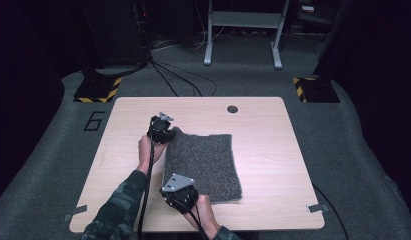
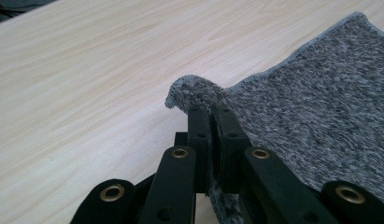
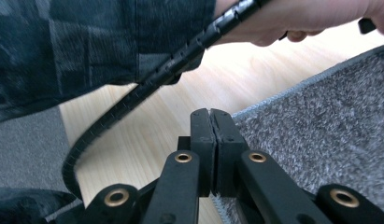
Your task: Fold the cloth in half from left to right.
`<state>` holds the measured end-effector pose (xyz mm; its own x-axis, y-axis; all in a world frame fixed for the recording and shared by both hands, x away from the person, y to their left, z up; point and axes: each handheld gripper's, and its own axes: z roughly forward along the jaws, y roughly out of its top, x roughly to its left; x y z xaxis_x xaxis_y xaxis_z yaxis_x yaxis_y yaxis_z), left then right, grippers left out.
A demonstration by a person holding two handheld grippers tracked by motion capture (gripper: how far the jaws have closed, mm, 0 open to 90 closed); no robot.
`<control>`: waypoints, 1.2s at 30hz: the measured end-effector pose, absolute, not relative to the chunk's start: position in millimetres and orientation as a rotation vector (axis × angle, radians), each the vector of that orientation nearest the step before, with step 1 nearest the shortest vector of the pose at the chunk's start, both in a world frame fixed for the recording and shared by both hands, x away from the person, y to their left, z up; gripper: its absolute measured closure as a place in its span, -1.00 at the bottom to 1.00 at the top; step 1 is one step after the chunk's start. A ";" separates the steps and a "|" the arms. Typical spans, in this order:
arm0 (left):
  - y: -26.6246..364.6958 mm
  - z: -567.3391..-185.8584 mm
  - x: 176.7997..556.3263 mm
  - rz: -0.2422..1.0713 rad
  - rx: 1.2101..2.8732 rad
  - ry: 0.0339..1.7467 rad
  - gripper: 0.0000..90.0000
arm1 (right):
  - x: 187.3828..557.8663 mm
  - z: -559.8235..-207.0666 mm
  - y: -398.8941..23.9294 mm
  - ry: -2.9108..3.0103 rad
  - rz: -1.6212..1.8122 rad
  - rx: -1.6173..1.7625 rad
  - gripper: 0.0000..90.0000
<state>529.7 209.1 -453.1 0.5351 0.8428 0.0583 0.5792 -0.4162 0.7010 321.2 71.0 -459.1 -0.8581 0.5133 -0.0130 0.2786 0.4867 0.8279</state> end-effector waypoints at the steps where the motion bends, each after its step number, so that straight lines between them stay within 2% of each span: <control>1: 210.1 -450.0 528.7 0.549 2.145 1.144 0.92 | 320.7 -456.4 70.9 2.480 1.309 0.657 0.97; 14: 217.6 -413.7 523.2 0.624 2.140 1.141 0.91 | 309.8 -429.6 67.0 2.392 1.425 0.624 0.97; 36: 157.5 -423.8 535.0 0.560 2.145 1.064 0.91 | 306.7 -439.0 -3.4 2.335 1.327 0.815 0.97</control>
